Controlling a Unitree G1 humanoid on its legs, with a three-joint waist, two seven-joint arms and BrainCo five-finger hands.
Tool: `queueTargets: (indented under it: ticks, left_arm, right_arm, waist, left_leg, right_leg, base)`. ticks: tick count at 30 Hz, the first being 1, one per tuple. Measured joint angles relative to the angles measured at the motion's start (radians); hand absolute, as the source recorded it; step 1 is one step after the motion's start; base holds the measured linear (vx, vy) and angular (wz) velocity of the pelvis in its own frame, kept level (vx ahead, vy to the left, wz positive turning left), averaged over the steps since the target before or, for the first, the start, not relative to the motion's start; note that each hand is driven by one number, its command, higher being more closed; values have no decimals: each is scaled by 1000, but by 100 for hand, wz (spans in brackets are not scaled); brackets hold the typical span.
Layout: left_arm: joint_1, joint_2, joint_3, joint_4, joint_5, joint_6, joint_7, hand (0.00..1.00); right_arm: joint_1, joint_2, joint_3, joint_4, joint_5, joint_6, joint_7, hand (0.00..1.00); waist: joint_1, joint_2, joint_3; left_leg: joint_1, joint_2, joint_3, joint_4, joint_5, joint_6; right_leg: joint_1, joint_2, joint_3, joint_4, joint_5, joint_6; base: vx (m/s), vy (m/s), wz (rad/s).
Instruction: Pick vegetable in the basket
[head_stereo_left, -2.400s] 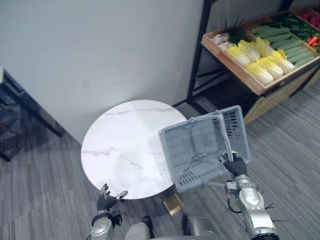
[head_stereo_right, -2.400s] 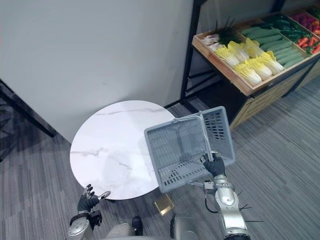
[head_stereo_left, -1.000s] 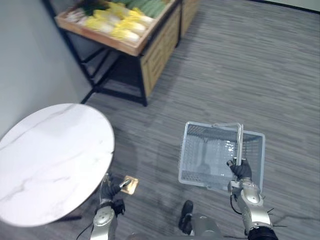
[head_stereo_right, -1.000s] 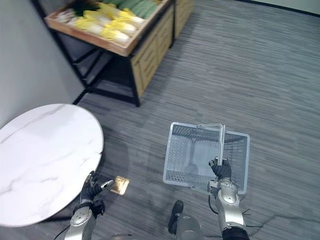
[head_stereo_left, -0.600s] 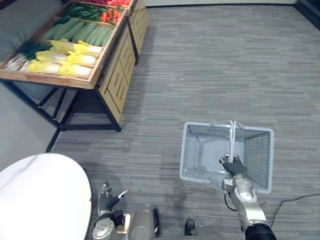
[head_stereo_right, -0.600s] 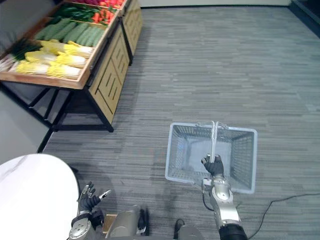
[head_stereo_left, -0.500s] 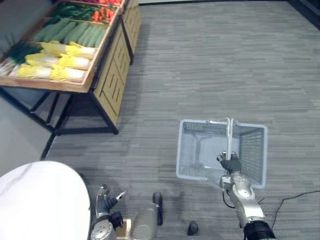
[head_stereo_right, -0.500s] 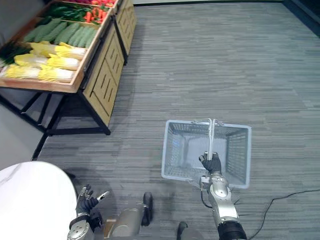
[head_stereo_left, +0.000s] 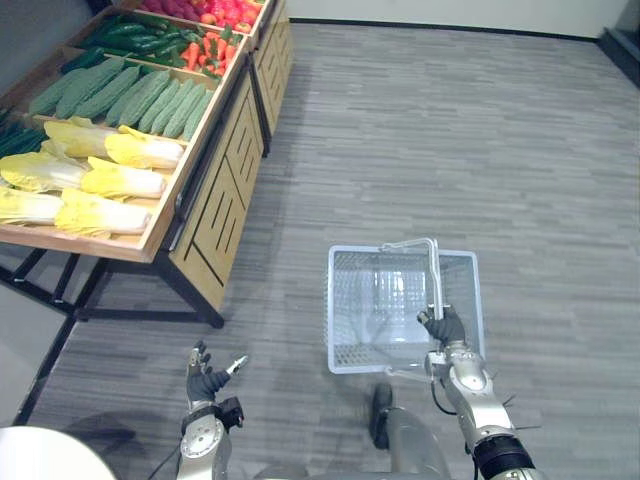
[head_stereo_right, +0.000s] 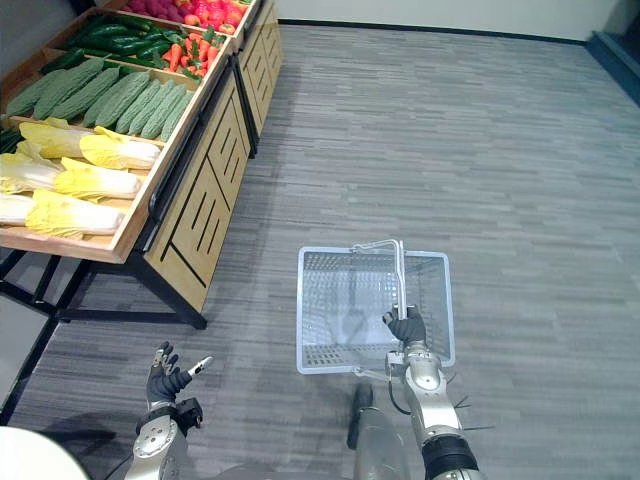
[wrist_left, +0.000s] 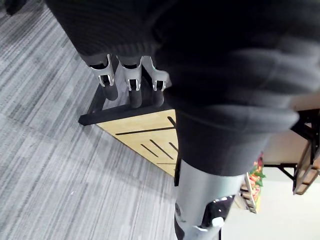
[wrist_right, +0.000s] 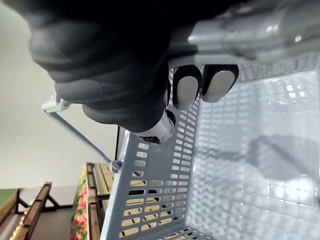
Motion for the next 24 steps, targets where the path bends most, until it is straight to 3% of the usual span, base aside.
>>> queueTargets:
  ticks: [1,2,3,4,5,6,7,8,9,11,12,13,14,15,16,17,18,19,20,21,22,24]
  left_arm:
    - [-3,-3,1,0,1,-1,0,0]
    - [-18,-16,8,2,5,0,0,0]
    - [-15,-22,13,1,5,0,0,0]
    - [-14,-39,22,0,5,-1,0,0]
    - [-17,-46,18,-1,5,-1,-2,0]
    - [-17,-46,20,-1,4,1,-2,0]
    - [-18,-47,20,-4,5,1,-2,0]
    - [-17,-49,20,-8,4,1,-2,0]
    - [-11,-52,19,-36,6,1,-1,0]
    - [-1,-53,22,-70,10,1,2,0]
    - [6,-54,23,-100,23,1,5,0]
    - [13,-59,23,-140,41,1,10,0]
    - [14,-61,26,-162,54,1,18,0]
    - [8,-67,31,-193,78,2,30,0]
    - [0,-79,31,-228,110,6,33,0]
    - [-6,-85,31,-245,128,6,36,0]
    - [-14,-86,33,-265,175,7,52,0]
    - [-23,-80,32,-267,217,10,79,0]
    - [-29,-79,32,-267,235,16,92,0]
    - [-29,-71,31,-272,256,19,112,0]
    - [-29,-59,30,-279,288,21,139,0]
    - [-27,-45,27,-285,323,20,172,0]
  right_arm:
    - [0,7,-6,-4,0,1,-3,100]
    - [6,10,-9,-7,1,4,-3,100]
    - [9,9,-8,-8,1,4,-3,100]
    - [16,10,-8,-22,1,6,-4,100]
    - [26,19,-12,-47,1,11,-8,100]
    - [29,18,-27,-63,1,12,-19,100]
    - [35,23,-34,-87,6,6,-25,100]
    - [35,22,-49,-97,8,-1,-26,100]
    - [30,16,-73,-109,9,-14,-27,100]
    - [28,-10,-96,-106,8,-16,-29,100]
    - [37,-17,-104,-102,8,-16,-34,100]
    - [48,-33,-107,-97,6,-16,-44,100]
    - [51,-33,-110,-83,5,-16,-46,100]
    - [51,-31,-115,-49,5,-13,-48,100]
    - [52,-29,-125,-28,4,-4,-49,100]
    - [52,-27,-140,-23,3,1,-49,100]
    - [53,-18,-153,-1,-12,7,-49,100]
    - [59,-8,-162,23,-31,14,-49,100]
    - [70,-6,-163,24,-32,16,-49,100]
    - [86,1,-163,24,-35,17,-49,100]
    - [102,14,-163,24,-40,16,-49,100]
    - [122,24,-162,24,-40,-5,-49,100]
  waist:
    - [-3,19,-5]
    - [-1,35,5]
    - [1,38,7]
    - [18,50,12]
    - [26,58,23]
    - [33,47,34]
    - [43,25,35]
    - [49,19,34]
    - [53,7,37]
    - [55,21,33]
    - [54,37,23]
    - [56,53,12]
    - [64,51,7]
    - [69,43,-14]
    - [72,16,-23]
    - [75,10,-19]
    - [76,5,-17]
    - [67,1,-15]
    - [65,0,-15]
    - [49,0,-14]
    - [42,0,-14]
    - [39,-5,-17]
  left_leg:
    - [-52,15,-6,120,38,-33]
    - [-150,48,31,349,198,-103]
    - [-174,59,44,397,252,-126]
    - [-239,108,93,534,360,-170]
    - [-302,174,182,666,301,-100]
    - [-383,211,275,733,210,-32]
    - [-460,197,346,663,145,-11]
    - [-496,185,379,601,123,-4]
    - [-566,150,442,380,111,-1]
    - [-584,118,503,126,140,-38]
    - [-584,111,567,-19,185,-61]
    - [-573,100,642,-142,260,-37]
    - [-559,97,667,-150,332,25]
    - [-545,62,693,-158,370,134]
    - [-537,21,676,-162,352,166]
    - [-527,4,666,-160,337,184]
    - [-495,-26,639,-159,305,187]
    - [-446,-56,592,-166,284,187]
    - [-417,-72,562,-173,277,184]
    - [-354,-92,512,-191,276,185]
    - [-287,-96,461,-209,275,185]
    - [-229,-94,421,-231,276,185]
  right_leg:
    - [10,8,-37,31,-47,-23]
    - [80,23,-75,24,-99,-43]
    - [102,27,-80,12,-104,-47]
    - [178,43,-92,-41,-114,-54]
    - [260,66,-102,-110,-116,-58]
    - [361,68,-109,-190,-131,-73]
    - [423,43,-119,-239,-142,-66]
    - [441,33,-124,-256,-150,-63]
    - [473,12,-139,-278,-175,-36]
    - [520,1,-163,-293,-198,-9]
    - [574,1,-181,-314,-221,14]
    - [625,6,-199,-335,-245,45]
    - [646,3,-206,-340,-258,65]
    - [668,-19,-218,-337,-270,84]
    - [661,-58,-240,-290,-274,92]
    - [654,-77,-243,-237,-279,101]
    - [609,-118,-243,-51,-293,129]
    - [529,-169,-224,218,-268,171]
    - [491,-186,-209,342,-264,172]
    - [443,-200,-189,526,-276,147]
    - [405,-194,-176,610,-302,102]
    - [352,-185,-179,593,-327,74]
  base:
    - [932,-394,72]
    - [651,-281,59]
    - [639,-256,46]
    - [479,-164,20]
    - [462,-146,31]
    - [619,-162,32]
    - [472,-99,31]
    - [602,-74,30]
    - [422,-8,24]
    - [430,45,29]
    - [606,125,41]
    - [637,146,34]
    - [669,140,37]
    - [653,147,51]
    - [649,152,63]
    - [737,261,77]
    - [695,265,89]
    - [677,251,97]
    - [537,136,117]
    - [509,66,117]
    - [477,37,121]
    - [340,-34,86]
